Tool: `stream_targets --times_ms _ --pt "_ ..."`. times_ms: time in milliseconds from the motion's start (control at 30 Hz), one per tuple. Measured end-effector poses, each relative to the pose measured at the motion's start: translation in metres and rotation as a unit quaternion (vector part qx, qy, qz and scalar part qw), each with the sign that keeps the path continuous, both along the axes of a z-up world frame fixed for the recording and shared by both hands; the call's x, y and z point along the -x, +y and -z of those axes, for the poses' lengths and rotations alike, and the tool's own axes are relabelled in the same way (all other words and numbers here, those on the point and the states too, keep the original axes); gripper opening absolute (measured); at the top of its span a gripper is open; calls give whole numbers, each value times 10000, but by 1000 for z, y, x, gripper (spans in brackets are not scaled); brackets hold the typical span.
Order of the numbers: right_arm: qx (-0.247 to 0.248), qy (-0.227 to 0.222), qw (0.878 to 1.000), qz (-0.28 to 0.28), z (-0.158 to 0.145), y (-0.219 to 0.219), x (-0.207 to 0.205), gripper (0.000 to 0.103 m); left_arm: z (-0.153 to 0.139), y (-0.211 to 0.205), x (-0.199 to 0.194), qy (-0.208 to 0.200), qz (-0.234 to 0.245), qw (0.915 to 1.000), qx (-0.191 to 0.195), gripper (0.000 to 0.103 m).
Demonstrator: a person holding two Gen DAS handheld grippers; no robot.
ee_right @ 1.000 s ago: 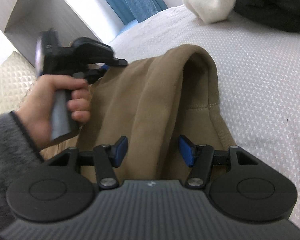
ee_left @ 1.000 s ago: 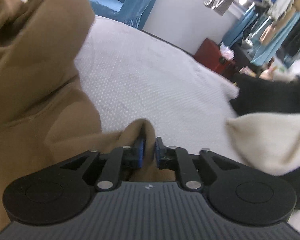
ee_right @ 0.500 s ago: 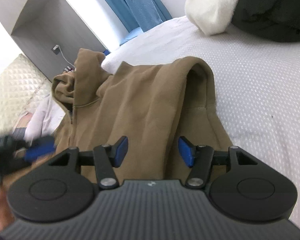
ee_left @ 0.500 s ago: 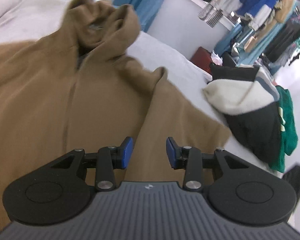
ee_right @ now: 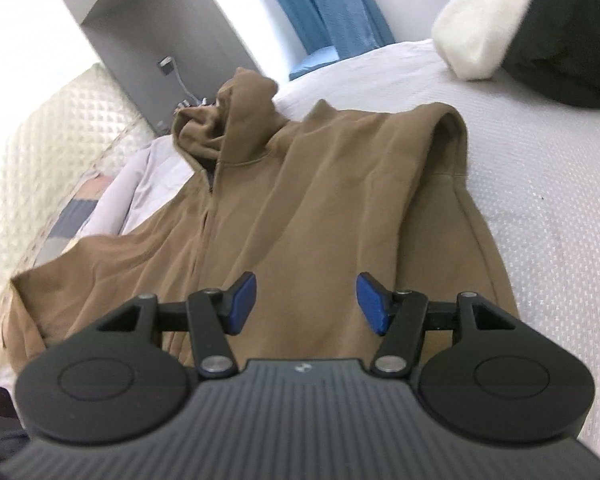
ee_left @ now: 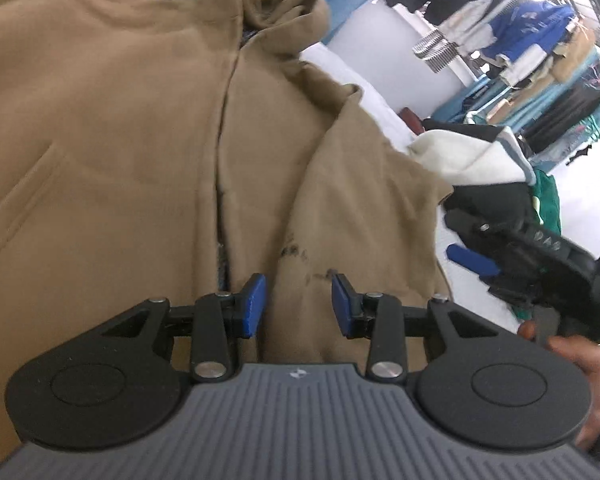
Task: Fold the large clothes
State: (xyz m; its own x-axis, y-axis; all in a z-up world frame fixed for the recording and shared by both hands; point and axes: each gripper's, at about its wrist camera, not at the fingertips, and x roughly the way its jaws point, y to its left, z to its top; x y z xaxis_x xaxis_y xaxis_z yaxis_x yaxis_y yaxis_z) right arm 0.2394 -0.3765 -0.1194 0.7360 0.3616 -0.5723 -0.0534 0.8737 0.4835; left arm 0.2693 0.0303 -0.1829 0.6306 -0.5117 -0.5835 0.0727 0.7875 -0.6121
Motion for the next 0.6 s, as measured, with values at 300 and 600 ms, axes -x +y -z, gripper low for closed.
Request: stream_targets --times_ms 300,600 --pt "277 71 9996 45 2 9 -3 60 5 -9 -6 8 153 9999 2 41" --pt "426 156 9989 -147 8 24 -5 60 -10 -3 -6 -265 35 9996 -36 8"
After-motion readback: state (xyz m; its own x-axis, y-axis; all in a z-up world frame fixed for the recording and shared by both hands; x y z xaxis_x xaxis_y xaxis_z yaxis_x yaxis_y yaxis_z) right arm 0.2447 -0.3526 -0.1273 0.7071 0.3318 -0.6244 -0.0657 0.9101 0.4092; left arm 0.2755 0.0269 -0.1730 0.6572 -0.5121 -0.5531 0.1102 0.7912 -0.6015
